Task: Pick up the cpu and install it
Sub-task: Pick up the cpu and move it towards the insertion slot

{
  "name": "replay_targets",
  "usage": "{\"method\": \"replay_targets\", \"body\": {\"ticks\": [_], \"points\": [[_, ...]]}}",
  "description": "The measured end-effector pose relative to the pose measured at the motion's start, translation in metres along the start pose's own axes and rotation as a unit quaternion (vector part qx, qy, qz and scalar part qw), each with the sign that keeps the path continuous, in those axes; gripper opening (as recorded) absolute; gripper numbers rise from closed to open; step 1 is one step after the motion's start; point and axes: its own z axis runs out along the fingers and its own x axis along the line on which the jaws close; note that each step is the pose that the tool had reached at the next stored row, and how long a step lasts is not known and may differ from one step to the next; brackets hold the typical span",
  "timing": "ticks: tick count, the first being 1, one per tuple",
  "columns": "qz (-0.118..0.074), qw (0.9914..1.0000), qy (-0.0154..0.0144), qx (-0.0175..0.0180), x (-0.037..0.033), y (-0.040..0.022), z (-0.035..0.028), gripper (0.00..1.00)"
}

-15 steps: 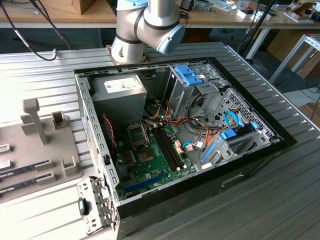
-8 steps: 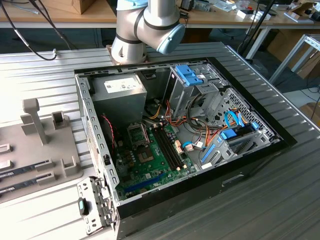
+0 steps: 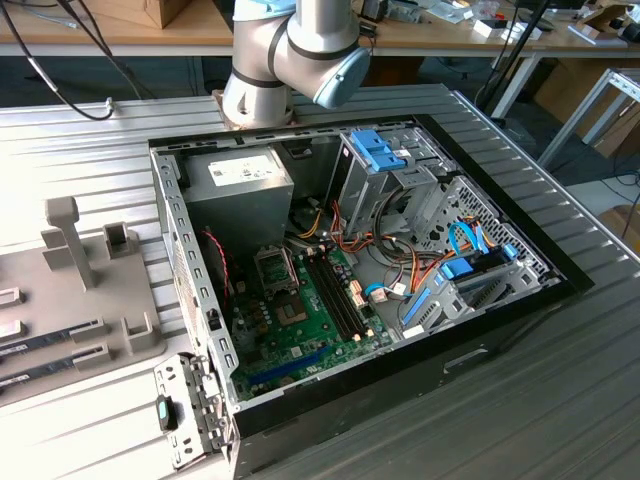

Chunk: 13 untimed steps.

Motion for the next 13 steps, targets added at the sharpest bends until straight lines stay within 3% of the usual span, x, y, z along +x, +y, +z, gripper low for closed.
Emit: {"method": "replay_targets", "body": {"ticks": [13], "points": [[0.000, 1.00000, 0.0000, 0.0000, -0.0001, 0.0001, -0.0027, 0.47]]}}
